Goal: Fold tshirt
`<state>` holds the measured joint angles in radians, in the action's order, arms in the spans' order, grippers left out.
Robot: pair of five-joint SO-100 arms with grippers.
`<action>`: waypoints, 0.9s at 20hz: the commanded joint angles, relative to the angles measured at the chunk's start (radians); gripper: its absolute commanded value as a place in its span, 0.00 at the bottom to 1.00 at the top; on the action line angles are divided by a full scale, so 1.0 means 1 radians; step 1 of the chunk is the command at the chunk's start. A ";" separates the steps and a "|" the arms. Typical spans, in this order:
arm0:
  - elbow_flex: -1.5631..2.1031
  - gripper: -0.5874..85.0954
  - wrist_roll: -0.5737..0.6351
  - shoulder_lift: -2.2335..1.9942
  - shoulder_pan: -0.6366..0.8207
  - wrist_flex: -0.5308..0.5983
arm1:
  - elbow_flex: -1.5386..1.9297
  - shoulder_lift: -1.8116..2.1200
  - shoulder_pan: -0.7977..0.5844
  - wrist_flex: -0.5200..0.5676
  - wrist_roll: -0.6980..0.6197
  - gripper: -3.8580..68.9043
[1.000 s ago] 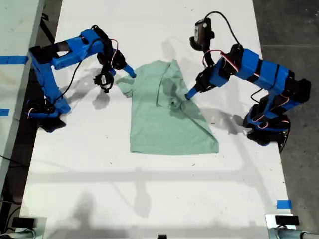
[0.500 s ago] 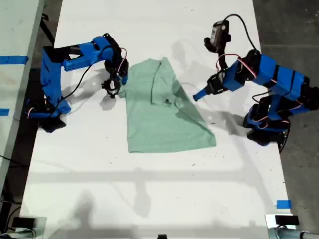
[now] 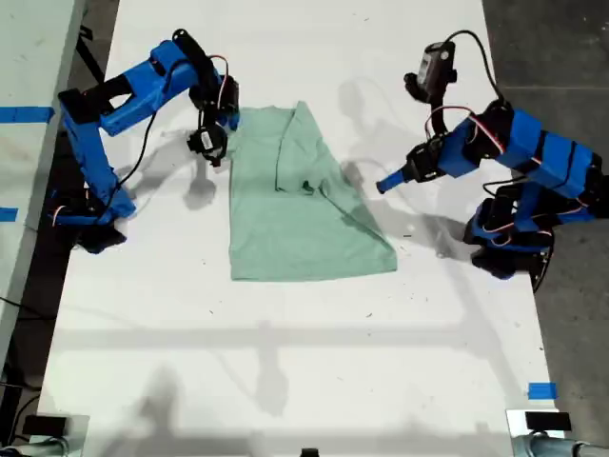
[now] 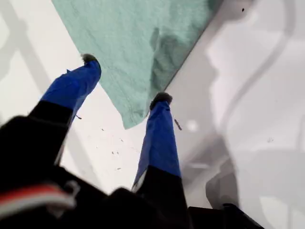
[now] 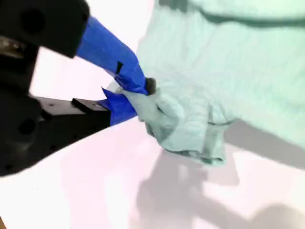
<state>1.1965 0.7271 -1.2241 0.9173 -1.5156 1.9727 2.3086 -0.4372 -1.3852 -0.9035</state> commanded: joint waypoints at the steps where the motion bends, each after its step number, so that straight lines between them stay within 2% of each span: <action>1: -0.328 0.01 -0.023 0.081 -0.114 -0.017 | 0.000 0.035 -0.009 0.037 0.017 0.40; 7: -0.322 0.01 -0.011 0.183 -0.221 0.325 | 0.041 0.040 0.008 0.061 0.041 0.40; 8: -0.322 0.03 -0.008 0.219 -0.222 0.376 | 0.048 0.043 0.011 0.063 0.046 0.40; 9: -0.322 0.19 -0.014 0.259 -0.219 0.413 | 0.052 0.044 0.015 0.067 0.052 0.40; 10: -0.322 0.24 -0.023 0.287 -0.212 0.426 | 0.055 0.046 0.018 0.069 0.057 0.40; 14: -0.319 0.31 -0.021 0.224 -0.218 0.385 | 0.072 0.060 0.031 0.075 0.074 0.40; 16: -0.318 0.29 -0.028 0.106 -0.232 0.299 | 0.075 0.071 0.032 0.071 0.075 0.40; 18: -0.310 0.29 -0.037 -0.005 -0.245 0.156 | 0.078 0.084 0.040 0.060 0.077 0.38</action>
<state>0.9327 0.7026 -1.0308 0.7041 -1.2441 2.0586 2.3547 -0.4142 -1.3392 -0.8360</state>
